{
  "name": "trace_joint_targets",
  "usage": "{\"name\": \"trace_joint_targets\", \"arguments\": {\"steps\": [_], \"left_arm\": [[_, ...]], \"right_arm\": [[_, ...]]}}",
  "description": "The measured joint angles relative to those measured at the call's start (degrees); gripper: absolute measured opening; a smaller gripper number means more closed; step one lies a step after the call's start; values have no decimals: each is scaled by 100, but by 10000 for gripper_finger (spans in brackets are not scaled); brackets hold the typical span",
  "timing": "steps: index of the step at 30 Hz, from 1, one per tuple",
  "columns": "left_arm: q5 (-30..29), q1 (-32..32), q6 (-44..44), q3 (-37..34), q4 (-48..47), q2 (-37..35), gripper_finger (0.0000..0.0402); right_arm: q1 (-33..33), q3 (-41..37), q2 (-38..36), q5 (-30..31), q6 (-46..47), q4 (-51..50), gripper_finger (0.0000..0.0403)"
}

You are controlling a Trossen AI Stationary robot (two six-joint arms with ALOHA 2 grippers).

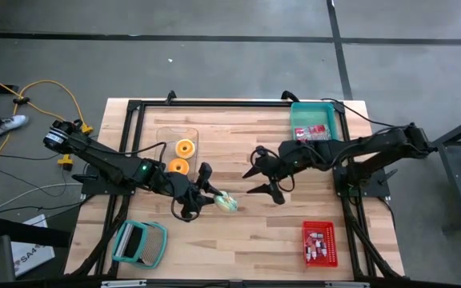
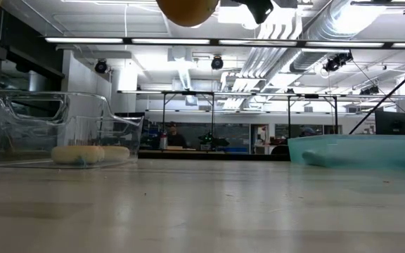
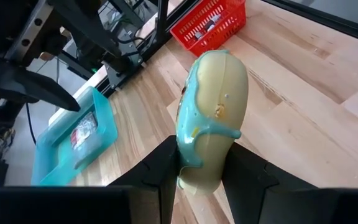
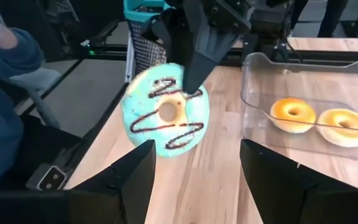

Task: Pick & Place Food Item
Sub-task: Put the light blue doughnut into the transparent bin

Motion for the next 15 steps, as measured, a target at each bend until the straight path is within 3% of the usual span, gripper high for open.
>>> {"name": "trace_joint_targets", "arguments": {"steps": [8,15], "left_arm": [[-72,0,-97,-2,-2,0,105],[-821,0,-228,-2,-79,0,105]], "right_arm": [[6,0,0,210,-2,2,223],[9,0,2,208,-2,2,223]]}}
